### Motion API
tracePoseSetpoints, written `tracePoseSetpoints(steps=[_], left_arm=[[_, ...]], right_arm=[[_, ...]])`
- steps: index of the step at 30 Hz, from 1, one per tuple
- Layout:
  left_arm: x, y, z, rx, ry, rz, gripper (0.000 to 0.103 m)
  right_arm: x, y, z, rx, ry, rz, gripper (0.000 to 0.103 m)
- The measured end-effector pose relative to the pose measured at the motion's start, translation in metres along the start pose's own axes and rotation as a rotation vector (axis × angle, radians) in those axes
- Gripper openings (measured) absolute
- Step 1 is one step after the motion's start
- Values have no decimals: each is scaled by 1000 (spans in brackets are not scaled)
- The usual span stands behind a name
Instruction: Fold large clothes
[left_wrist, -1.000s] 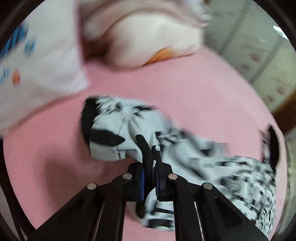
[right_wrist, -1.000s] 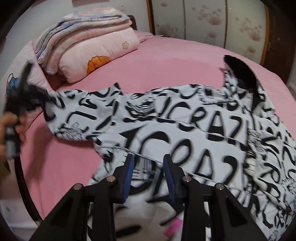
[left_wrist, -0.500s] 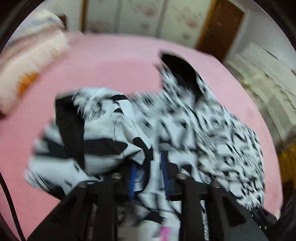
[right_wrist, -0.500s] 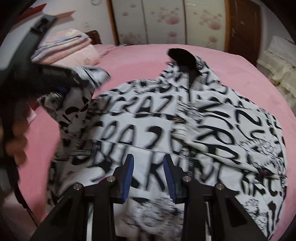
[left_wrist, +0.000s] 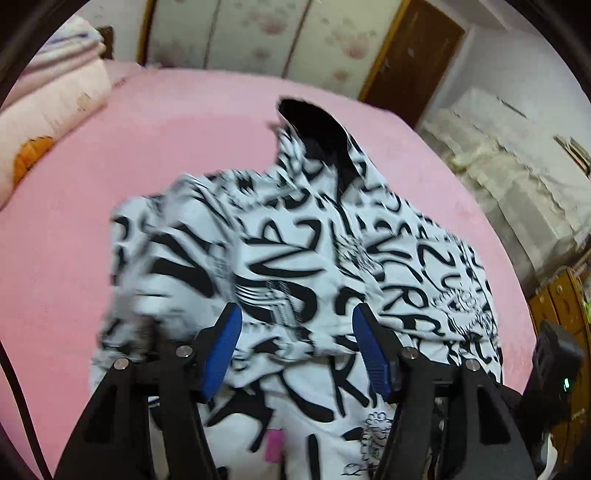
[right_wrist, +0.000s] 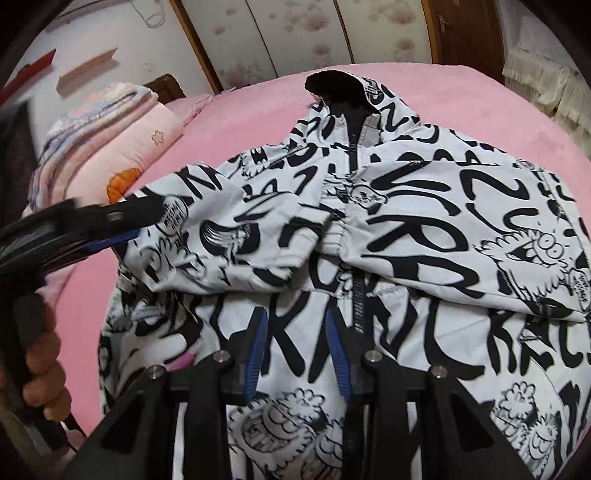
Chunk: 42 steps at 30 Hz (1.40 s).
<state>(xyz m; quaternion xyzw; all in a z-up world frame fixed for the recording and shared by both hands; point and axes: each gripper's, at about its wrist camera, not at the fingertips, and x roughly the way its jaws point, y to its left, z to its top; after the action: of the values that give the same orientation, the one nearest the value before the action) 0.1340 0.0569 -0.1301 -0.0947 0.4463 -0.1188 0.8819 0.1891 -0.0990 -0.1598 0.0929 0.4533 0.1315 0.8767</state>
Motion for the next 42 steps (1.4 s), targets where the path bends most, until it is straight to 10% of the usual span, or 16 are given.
tracePoseSetpoints(steps=[20, 23, 25, 33, 42], left_arm=[[2, 109, -42, -140, 37, 245, 64], [15, 107, -31, -122, 39, 315, 62], [19, 106, -25, -112, 43, 366, 42], [20, 114, -26, -189, 40, 373, 31], [38, 93, -40, -48, 106, 335, 34]], right_arm=[[110, -27, 40, 316, 213, 280, 33], [114, -10, 46, 243, 206, 240, 13], [101, 4, 55, 157, 174, 214, 11], [-27, 37, 119, -198, -253, -27, 5], [26, -59, 58, -69, 32, -209, 7]])
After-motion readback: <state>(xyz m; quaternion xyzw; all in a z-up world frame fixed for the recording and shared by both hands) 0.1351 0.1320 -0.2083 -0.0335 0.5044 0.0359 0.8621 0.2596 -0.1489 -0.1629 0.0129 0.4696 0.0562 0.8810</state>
